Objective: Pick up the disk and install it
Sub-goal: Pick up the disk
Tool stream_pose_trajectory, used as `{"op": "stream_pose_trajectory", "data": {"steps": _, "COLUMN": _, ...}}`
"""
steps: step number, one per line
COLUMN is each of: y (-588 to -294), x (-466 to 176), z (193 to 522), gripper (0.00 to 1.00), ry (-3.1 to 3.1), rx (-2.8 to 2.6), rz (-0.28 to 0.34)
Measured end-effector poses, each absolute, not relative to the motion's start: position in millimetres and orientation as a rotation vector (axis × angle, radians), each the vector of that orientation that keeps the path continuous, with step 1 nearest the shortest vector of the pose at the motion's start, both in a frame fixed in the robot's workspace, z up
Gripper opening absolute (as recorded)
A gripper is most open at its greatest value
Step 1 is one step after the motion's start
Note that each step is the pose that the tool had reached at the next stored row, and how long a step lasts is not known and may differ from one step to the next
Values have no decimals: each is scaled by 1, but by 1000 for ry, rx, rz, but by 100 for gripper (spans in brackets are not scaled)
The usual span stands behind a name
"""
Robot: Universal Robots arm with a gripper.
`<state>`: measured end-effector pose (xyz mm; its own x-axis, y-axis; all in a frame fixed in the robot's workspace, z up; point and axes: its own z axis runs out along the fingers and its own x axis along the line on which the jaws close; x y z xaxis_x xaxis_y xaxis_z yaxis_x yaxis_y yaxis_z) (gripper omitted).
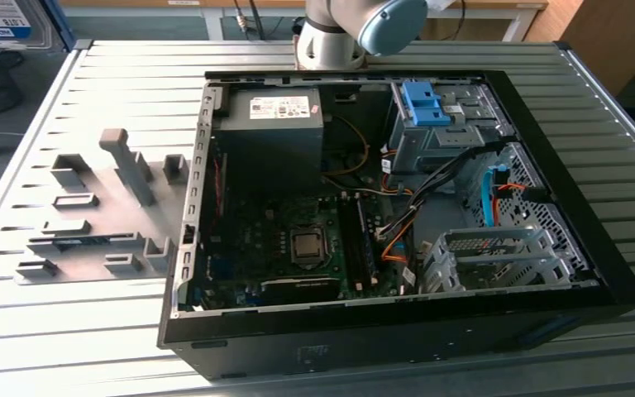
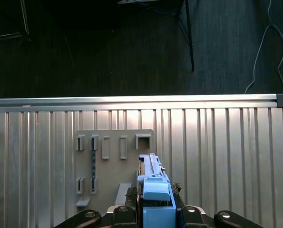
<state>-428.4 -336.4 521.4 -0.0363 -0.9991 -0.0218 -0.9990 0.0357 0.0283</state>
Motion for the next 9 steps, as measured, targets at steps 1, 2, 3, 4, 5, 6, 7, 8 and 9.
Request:
{"op": "stream_pose_trajectory", "data": {"steps": 1, "y": -336, "x": -428, "z": 521, "gripper": 37, "ry": -2258, "rx": 2178, "rz": -56}}
{"op": "stream_pose_trajectory", "data": {"steps": 2, "y": -336, "x": -427, "z": 521, "gripper": 37, "ry": -2258, "rx": 2178, "rz": -56}}
{"op": "stream_pose_trajectory", "data": {"steps": 3, "y": -336, "x": -426, "z": 521, "gripper": 37, "ry": -2258, "rx": 2178, "rz": -56}}
{"op": "stream_pose_trajectory", "data": {"steps": 4, "y": -336, "x": -425, "z": 521, "gripper": 37, "ry": -2258, "rx": 2178, "rz": -56}}
{"op": "stream_pose_trajectory", "data": {"steps": 5, "y": -336, "x": -424, "z": 521, "gripper": 37, "ry": -2258, "rx": 2178, "rz": -56}}
{"op": "stream_pose_trajectory", "data": {"steps": 6, "y": -336, "x": -423, "z": 521, "gripper": 37, "ry": -2258, "rx": 2178, "rz": -56}}
{"op": "stream_pose_trajectory", "data": {"steps": 7, "y": -336, "x": -422, "z": 521, "gripper": 37, "ry": -2258, "rx": 2178, "rz": -56}}
{"op": "stream_pose_trajectory", "data": {"steps": 8, "y": -336, "x": -421, "z": 521, "gripper": 37, "ry": -2258, "rx": 2178, "rz": -56}}
{"op": "stream_pose_trajectory", "data": {"steps": 9, "y": -336, "x": -420, "z": 521, "gripper": 37, "ry": -2258, "rx": 2178, "rz": -56}}
